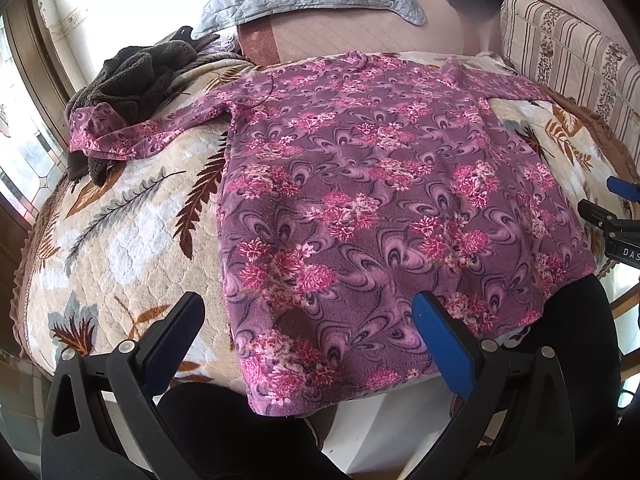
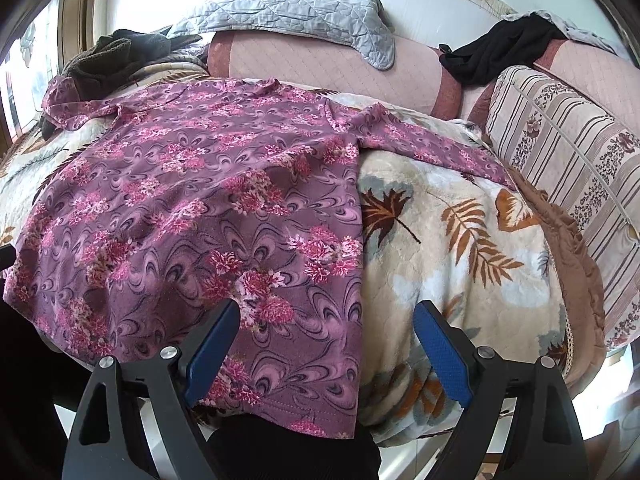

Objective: Fold small clothes

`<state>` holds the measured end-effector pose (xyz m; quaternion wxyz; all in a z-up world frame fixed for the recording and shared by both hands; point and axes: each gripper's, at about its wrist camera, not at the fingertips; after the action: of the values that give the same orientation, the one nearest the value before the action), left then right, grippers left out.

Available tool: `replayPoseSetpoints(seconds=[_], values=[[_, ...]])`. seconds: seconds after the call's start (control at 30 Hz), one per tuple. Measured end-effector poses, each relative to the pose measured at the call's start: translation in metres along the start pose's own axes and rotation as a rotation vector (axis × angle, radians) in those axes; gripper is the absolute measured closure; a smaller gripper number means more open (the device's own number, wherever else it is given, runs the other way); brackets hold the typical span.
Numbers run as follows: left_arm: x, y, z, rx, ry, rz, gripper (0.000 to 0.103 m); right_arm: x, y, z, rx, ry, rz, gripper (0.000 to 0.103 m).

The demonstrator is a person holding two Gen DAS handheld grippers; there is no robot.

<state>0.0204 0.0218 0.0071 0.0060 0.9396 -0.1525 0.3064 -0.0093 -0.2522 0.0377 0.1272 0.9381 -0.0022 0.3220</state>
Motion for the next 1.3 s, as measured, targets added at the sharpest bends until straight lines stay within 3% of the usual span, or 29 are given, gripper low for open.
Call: replayPoseSetpoints(seconds=[0.8, 1.03, 1.3], values=[[0.008, -0.020, 0.008, 0.029, -0.023, -0.056, 0.000, -0.003, 0.017, 0.006, 0.010, -0.036, 0.058, 0.013], [0.006, -0.046, 0.017, 0.073, -0.055, -0.108, 0.000, -0.007, 0.020, 0.021, 0.058, -0.095, 0.073, 0.013], [0.008, -0.071, 0.047, 0.139, -0.143, -0.160, 0.000, -0.012, 0.031, 0.064, 0.039, -0.209, 0.109, 0.014]])
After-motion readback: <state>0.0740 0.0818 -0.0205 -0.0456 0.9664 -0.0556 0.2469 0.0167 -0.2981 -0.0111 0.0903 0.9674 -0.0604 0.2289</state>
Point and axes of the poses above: each gripper's, at about its wrist camera, not at the fingertips, and z roughly the way its jaws point, y to its right, x to its top, and after that the axes turned 3 degrees about -x, right-handed
